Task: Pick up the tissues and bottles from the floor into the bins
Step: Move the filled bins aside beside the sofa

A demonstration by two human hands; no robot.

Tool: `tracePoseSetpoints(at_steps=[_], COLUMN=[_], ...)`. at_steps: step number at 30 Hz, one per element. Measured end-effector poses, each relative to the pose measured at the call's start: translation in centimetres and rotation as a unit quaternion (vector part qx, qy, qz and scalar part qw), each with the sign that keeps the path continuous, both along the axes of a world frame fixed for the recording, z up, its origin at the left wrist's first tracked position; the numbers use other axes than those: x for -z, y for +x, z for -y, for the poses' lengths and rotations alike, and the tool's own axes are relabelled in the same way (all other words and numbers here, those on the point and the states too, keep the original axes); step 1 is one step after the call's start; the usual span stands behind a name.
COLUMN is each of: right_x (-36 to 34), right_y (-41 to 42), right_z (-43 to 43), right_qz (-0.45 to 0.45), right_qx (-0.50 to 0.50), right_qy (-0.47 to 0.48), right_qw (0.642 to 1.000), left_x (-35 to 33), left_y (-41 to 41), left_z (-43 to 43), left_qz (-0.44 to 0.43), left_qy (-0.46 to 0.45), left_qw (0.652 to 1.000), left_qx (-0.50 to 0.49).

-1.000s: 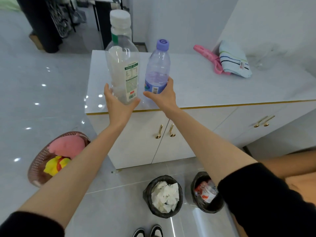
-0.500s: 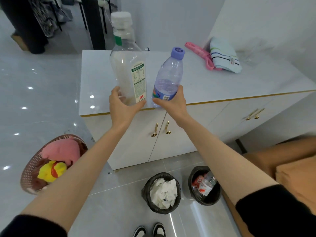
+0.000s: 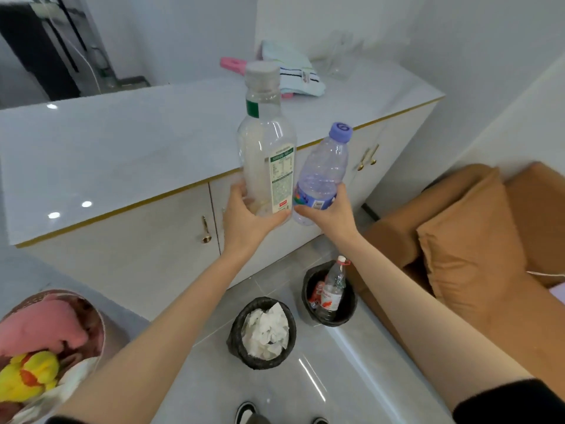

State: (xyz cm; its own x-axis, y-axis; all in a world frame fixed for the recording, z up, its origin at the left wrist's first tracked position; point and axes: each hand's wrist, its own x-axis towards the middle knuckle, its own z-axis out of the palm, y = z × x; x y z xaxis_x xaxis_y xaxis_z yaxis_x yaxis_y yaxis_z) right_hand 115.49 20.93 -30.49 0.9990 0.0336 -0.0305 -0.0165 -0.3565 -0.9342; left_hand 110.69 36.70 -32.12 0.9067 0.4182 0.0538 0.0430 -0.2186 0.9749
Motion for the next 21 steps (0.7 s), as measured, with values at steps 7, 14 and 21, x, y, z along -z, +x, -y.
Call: tracePoseSetpoints(at_steps=[7,14,21], right_x=[3.8,12.1,23.4], right_y=[-2.6,-3.1,-2.0], right_z=[9.9,17.5,23.6], right_qz=[-0.043,-0.122,-0.205], right_qx=[0.086,0.124,0.178], right_qy=[-0.003,-0.006,0.004], right_qw=[0.995,0.985,0.963], left_x=[4.3,11.5,22.4], left_y=[-0.3,1.2,4.4], left_z=[8.1,13.9,18.9], left_qz=[-0.072,-0.181,-0.272], left_qy=[0.003,0.014,0.019], left_qw=[0.992,0.968,0.942], left_qx=[0.105,0.172,0.195])
